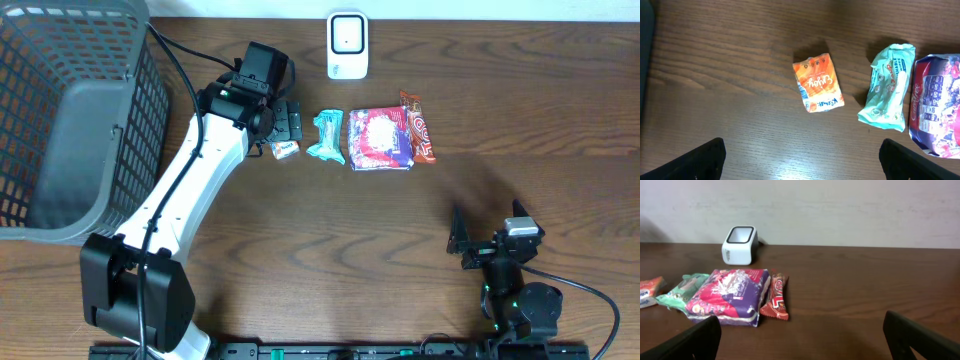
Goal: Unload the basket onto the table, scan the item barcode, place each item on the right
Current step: 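Carry the orange box out and release it left of the wipes, then reach the right gripper to the red chocolate bar and grasp it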
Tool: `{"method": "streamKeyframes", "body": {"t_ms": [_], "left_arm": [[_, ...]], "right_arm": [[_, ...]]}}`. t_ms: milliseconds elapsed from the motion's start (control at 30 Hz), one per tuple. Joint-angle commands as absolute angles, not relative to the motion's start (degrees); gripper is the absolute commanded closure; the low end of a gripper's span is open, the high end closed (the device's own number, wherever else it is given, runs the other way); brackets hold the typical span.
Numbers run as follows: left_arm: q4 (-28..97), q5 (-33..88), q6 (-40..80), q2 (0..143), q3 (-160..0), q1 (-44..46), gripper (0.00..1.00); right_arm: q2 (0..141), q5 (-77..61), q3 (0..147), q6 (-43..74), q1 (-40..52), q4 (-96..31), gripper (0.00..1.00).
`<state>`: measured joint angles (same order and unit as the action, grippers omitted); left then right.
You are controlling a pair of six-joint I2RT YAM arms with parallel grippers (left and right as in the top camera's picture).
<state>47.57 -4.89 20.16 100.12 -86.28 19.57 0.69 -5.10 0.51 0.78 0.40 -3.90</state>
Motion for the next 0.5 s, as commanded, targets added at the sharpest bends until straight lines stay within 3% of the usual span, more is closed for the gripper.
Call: {"method": "streamKeyframes", "body": {"t_ms": [0, 200, 400, 467], "left_arm": [[47.75, -5.61, 20.45, 100.51, -87.22, 19.38, 0.02], [47.75, -5.61, 20.45, 100.51, -87.22, 19.38, 0.02], [47.75, -5.61, 20.45, 100.51, -87.22, 19.38, 0.02], [47.75, -5.61, 20.45, 100.51, -87.22, 19.38, 0.02]], "right_arm": [[0.38, -4.84, 0.32, 0.36, 0.8, -4.03, 0.01], [0.38, -6.5, 0.32, 1.5, 0.8, -3.36, 0.01], [0.38, -35.07, 0.32, 32.49, 0.8, 5.39, 0.01], [0.38, -33.85, 0.32, 36.27, 0.8, 9.76, 0.01]]}}
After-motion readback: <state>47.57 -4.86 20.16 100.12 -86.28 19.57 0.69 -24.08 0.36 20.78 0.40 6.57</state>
